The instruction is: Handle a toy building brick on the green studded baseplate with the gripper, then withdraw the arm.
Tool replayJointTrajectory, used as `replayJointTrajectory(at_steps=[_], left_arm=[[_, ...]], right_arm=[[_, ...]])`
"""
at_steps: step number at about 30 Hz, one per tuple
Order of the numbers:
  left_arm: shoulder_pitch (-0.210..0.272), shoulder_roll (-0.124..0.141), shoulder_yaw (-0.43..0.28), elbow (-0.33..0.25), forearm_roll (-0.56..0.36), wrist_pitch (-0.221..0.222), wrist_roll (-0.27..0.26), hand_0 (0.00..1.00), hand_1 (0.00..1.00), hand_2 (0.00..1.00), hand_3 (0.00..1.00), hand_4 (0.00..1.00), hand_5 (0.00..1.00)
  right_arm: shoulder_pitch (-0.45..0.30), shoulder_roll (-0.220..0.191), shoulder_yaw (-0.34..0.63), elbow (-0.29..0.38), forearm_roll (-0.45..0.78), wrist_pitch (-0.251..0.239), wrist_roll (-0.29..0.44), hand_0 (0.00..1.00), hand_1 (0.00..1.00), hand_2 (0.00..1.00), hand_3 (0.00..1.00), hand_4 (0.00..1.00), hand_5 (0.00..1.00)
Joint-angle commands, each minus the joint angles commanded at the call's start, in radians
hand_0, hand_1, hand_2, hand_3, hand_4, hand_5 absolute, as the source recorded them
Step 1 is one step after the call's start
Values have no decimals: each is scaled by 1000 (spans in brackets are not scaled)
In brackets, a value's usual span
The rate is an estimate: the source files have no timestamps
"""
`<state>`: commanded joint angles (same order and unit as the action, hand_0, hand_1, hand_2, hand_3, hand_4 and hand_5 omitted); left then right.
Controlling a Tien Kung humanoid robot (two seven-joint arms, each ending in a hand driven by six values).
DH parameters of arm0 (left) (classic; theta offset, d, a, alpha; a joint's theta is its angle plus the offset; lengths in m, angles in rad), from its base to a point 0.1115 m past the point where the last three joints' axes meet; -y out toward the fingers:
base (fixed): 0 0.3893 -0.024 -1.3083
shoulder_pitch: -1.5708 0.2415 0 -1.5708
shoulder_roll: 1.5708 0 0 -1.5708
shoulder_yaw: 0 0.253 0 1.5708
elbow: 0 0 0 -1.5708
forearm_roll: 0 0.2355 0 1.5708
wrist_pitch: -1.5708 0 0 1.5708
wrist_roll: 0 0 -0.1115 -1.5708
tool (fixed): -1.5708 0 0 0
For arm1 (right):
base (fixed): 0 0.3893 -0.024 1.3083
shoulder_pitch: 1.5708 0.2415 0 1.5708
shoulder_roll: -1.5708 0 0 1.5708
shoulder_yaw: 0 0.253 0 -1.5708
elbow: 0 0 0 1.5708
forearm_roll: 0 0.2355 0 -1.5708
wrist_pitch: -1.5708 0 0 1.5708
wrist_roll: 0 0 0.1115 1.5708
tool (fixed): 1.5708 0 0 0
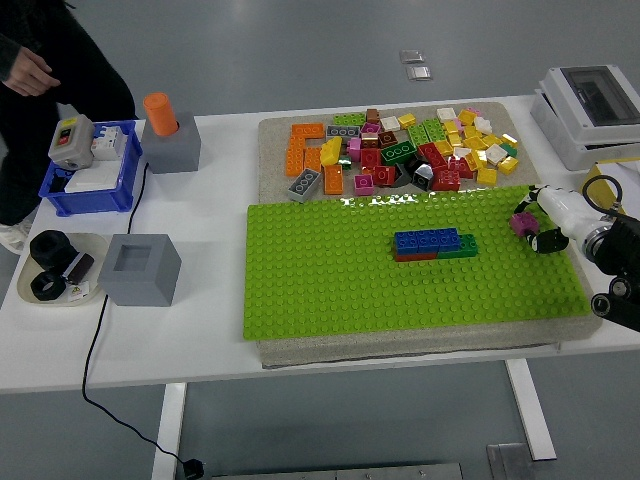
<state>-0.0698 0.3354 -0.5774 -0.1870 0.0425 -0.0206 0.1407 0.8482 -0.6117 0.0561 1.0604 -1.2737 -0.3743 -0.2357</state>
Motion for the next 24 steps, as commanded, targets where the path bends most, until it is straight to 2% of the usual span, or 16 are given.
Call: replayJointTrajectory(at_steps=[3,4,24], left_arm=[[0,-1,1,0,0,0,-1,850,892,843,618,902,428],[0,-1,0,0,0,0,0,850,892,843,618,901,428],[2,-5,-1,0,8,1,0,850,892,843,619,900,435]], right_arm=[[-1,-1,-3,1,2,-7,0,998,975,968,535,593,2],[-1,-1,-5,1,4,-11,1,998,970,965,477,571,2],[-14,-14,-34,10,25,-103,14,998,969,961,467,576,2]])
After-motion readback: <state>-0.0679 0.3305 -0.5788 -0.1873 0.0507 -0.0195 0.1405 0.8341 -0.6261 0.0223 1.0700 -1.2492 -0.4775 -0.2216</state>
